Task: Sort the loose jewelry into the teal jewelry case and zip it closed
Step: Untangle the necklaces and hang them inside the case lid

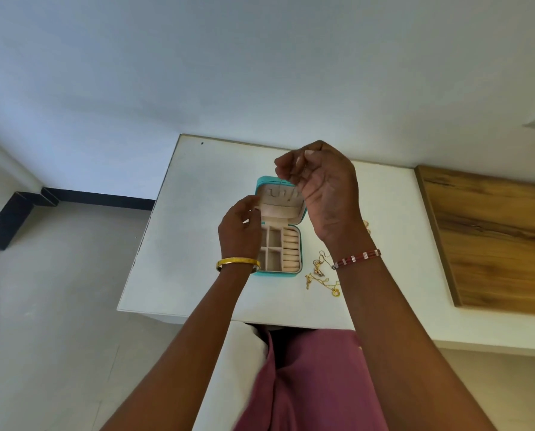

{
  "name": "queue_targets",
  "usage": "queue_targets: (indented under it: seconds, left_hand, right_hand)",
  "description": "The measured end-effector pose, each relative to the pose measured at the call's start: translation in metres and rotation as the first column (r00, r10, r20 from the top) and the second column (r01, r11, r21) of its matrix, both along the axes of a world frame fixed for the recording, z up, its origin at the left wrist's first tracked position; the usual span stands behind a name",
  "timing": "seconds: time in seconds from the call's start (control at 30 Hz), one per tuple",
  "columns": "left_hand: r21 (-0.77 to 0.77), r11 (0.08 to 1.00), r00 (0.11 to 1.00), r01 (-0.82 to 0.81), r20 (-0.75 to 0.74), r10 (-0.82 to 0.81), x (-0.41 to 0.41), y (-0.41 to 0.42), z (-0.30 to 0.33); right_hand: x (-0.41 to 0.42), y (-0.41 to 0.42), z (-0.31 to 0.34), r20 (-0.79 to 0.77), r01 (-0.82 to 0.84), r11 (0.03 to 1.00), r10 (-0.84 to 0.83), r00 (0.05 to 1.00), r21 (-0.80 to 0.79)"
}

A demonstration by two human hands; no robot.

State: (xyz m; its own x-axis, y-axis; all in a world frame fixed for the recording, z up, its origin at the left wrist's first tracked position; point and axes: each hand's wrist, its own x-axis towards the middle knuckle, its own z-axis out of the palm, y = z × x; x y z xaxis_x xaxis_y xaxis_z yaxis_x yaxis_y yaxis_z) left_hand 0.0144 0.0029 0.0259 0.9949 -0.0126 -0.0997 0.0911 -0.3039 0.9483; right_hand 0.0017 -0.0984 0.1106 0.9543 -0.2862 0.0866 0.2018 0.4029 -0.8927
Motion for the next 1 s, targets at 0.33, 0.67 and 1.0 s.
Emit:
queue_targets:
  seconds: [0.33, 0.67, 1.0]
  left_hand:
    - [-0.186, 0.959, 0.977, 0.215, 0.05, -0.209, -0.018, -0.003, 0.051]
    - [-0.004, 0.997, 0.995, 0.071, -0.074, -0.071, -0.003, 0.002, 0.031]
    - [0.073, 0.994, 0.967, 0.086, -0.247, -0.065, 0.012, -0.008, 0.019]
  right_hand:
    - [-0.031, 0.004, 0.021, -0.005, -0.021, 0.999, 0.021, 1.0, -0.037]
    - [-0.021, -0.003, 0.023, -0.133, -0.01, 0.99, -0.009, 0.991, -0.141]
    - [0.004, -0.004, 0.034, -0.026, -0.081, 0.996, 0.08, 0.996, -0.024]
